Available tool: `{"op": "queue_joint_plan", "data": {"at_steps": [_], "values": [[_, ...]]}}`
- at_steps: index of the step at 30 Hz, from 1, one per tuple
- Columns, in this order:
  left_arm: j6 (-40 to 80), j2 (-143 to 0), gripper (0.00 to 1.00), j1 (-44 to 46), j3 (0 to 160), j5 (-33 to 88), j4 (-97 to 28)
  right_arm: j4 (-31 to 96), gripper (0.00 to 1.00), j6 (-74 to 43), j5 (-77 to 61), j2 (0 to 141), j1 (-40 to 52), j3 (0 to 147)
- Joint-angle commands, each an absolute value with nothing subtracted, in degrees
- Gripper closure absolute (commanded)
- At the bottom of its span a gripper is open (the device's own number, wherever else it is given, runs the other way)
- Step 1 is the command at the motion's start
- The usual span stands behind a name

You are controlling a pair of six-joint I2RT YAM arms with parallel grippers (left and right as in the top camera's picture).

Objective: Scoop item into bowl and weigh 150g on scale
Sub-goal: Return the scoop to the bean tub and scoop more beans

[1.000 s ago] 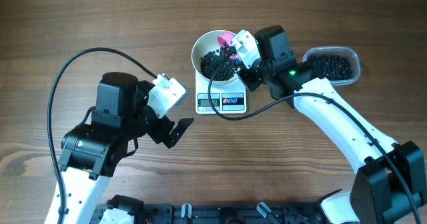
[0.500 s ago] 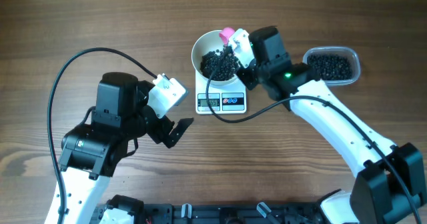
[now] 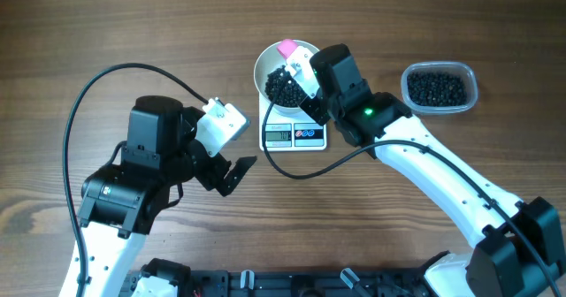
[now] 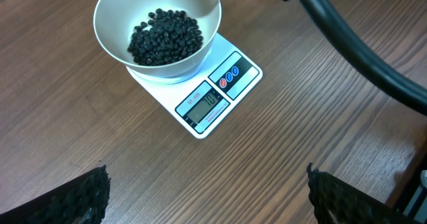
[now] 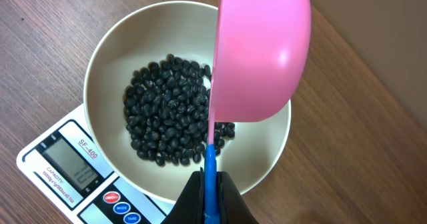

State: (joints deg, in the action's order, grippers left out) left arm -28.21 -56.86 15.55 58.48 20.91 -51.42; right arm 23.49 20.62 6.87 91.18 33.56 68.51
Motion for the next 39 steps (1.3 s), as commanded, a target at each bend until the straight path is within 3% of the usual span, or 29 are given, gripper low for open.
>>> {"op": "queue_joint_plan", "data": {"at_steps": [1, 6, 11, 20, 27, 39], "values": [[-27.9, -57.0, 0.0, 15.1, 59.8, 21.4, -51.3, 22.2, 0.96, 17.0, 6.3, 87.5, 33.4, 70.1], [-27.9, -57.0, 0.0, 15.1, 59.8, 21.4, -51.3, 26.2, 0.96, 8.4, 0.9, 78.8, 25.9, 70.1], [-27.9, -57.0, 0.0, 15.1, 59.8, 21.4, -51.3, 39.1, 0.96, 6.0, -0.3, 74.4, 14.9, 70.0], [-27.9, -57.0, 0.0, 15.1, 59.8, 21.4, -51.3, 47.6, 0.96, 9.1, 17.2, 81.0, 6.8, 70.0], [-27.9, -57.0, 0.0, 15.1, 59.8, 21.4, -51.3, 50.3, 0.96, 12.2, 11.9, 90.7, -3.6, 70.2], [-27.9, -57.7, 0.0, 15.1, 59.8, 21.4, -51.3, 56.2, 0.96, 17.9, 16.9, 104.7, -7.1, 81.2]]}}
